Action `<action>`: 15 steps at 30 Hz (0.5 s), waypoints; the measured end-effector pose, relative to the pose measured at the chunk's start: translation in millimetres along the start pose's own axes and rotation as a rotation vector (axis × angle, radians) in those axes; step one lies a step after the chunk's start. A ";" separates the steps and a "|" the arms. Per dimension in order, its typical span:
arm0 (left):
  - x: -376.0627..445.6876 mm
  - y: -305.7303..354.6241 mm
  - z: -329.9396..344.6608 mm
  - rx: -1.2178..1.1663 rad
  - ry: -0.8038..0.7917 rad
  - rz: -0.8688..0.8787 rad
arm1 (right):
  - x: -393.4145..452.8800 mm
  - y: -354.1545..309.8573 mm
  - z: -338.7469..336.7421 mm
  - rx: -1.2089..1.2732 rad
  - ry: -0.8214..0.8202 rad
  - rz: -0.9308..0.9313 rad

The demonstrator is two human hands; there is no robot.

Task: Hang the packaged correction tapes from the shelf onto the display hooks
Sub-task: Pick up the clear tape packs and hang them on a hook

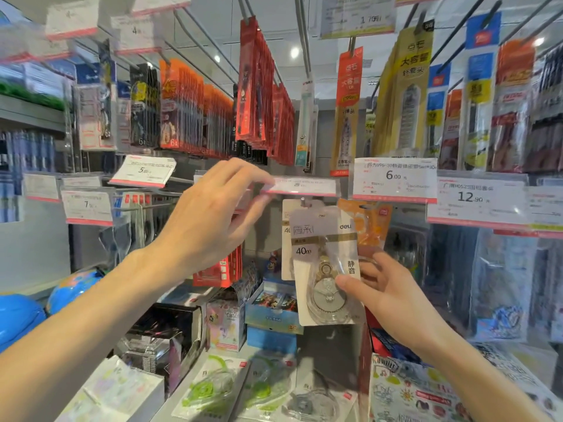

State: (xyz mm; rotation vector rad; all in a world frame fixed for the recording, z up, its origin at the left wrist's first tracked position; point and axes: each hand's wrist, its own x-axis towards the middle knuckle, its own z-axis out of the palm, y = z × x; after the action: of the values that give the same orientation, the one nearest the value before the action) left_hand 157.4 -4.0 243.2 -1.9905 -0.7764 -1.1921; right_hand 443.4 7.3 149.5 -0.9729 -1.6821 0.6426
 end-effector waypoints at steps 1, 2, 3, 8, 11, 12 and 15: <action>0.9 0.1 -1.1 -0.022 0.005 -0.022 | 2.0 -1.8 3.1 0.000 0.004 -0.005; 1.8 0.5 -2.0 -0.036 0.005 -0.036 | 4.2 -3.8 6.2 0.003 0.010 -0.009; 2.9 1.1 -2.6 -0.047 0.003 -0.043 | 6.8 -5.7 8.9 0.009 0.016 -0.014; 2.9 2.1 -2.4 -0.078 -0.002 -0.066 | 16.3 -10.8 16.5 0.004 0.038 -0.035; 1.2 1.5 -1.5 -0.091 -0.001 -0.073 | 18.0 -14.7 19.3 -0.009 0.037 -0.041; 0.4 1.7 -1.0 -0.095 -0.001 -0.077 | 18.5 -15.5 20.2 -0.007 0.038 -0.045; -2.9 2.7 0.9 -0.125 -0.004 -0.104 | 18.9 -16.8 23.0 -0.008 0.048 -0.046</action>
State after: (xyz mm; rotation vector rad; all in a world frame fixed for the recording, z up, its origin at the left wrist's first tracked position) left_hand 158.8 -5.2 239.6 -2.0753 -0.8341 -1.3261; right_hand 414.3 15.6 165.4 -0.9455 -1.6610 0.5776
